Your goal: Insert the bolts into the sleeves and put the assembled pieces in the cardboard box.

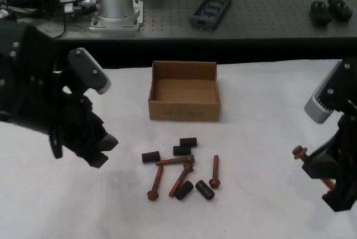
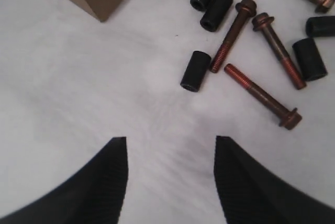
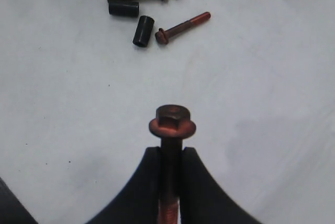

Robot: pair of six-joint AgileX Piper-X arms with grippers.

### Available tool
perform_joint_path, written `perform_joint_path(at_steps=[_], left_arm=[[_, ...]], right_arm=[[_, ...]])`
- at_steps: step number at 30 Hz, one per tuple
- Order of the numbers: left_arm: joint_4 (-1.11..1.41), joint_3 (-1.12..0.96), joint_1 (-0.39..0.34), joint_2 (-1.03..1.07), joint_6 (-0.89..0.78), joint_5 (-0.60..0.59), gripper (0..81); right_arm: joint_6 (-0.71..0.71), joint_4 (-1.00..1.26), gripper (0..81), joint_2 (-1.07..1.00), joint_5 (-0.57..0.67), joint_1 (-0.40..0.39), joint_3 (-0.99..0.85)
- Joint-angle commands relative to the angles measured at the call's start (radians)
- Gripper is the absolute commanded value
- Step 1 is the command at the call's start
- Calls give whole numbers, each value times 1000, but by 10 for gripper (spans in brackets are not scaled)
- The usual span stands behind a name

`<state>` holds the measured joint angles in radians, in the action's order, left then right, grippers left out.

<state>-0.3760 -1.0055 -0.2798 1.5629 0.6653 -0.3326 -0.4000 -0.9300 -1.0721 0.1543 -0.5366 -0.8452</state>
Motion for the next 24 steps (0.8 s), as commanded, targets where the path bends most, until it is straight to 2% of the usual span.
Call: perform_joint_path(at_steps=[1, 4, 9, 15, 24], left_arm=[[12, -65, -15, 74, 44, -11, 375], [20, -122, -30, 151, 85, -80, 375], [24, -217, -73, 263, 105, -129, 358], [-80, -275, -116, 330, 223, -123, 348], [-119, -275, -113, 339, 317, -68, 348]], right_arm=[[3, 24, 20, 19, 13, 5, 2], [3, 41, 20, 23, 13, 5, 3], [3, 57, 20, 25, 13, 5, 3], [3, 62, 20, 25, 13, 5, 3], [3, 62, 20, 25, 13, 5, 5]])
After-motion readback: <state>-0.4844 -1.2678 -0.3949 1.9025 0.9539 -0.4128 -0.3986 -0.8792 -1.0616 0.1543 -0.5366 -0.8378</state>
